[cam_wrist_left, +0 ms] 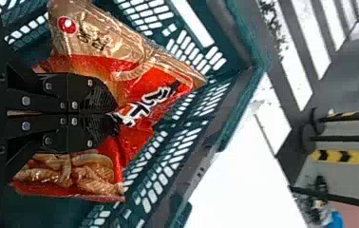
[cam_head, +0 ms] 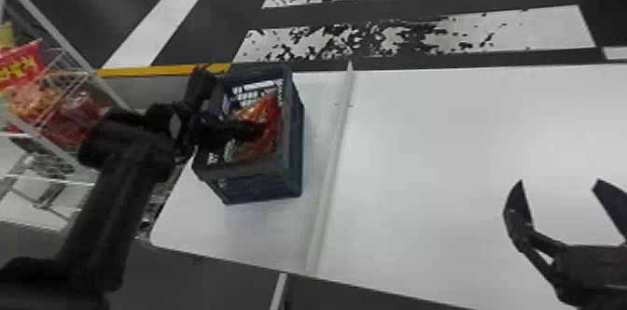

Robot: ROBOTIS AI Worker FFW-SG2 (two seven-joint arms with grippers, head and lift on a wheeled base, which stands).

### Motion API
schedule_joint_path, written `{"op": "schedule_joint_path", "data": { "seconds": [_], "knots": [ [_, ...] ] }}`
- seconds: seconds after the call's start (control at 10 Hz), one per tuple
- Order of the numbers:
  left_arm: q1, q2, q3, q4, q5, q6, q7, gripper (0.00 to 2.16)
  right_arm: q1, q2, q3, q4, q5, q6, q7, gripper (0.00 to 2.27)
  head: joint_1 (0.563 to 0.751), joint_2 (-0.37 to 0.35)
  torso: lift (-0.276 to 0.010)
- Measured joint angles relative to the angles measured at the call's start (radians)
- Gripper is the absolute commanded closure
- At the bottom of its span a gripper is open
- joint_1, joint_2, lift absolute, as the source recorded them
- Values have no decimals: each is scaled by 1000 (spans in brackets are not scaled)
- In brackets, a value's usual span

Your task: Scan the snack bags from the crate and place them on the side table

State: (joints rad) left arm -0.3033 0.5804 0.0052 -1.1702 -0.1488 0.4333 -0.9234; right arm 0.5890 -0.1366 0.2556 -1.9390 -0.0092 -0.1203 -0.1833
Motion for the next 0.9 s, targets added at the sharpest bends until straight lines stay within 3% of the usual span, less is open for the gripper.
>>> {"op": "schedule_joint_path", "data": {
  "seconds": [0.2, 0.4, 0.7, 0.9],
  "knots": [
    [26, 16, 54, -12, 74, -44, 1, 2135, 0, 1, 2, 0, 1, 0, -1, 66, 695, 346, -81],
    [49, 20, 104, -12, 162, -96, 1, 2135, 0, 2, 7, 0, 4, 0, -1, 70, 695, 350, -81],
    [71, 15, 161, -25, 299, -115, -7, 2135, -3, 3, 10, 0, 7, 3, -1, 70, 695, 349, -81],
    [138, -5, 215, -139, 349, -99, 38, 2135, -3, 3, 10, 0, 9, 3, -1, 73, 695, 343, -81]
  ]
}}
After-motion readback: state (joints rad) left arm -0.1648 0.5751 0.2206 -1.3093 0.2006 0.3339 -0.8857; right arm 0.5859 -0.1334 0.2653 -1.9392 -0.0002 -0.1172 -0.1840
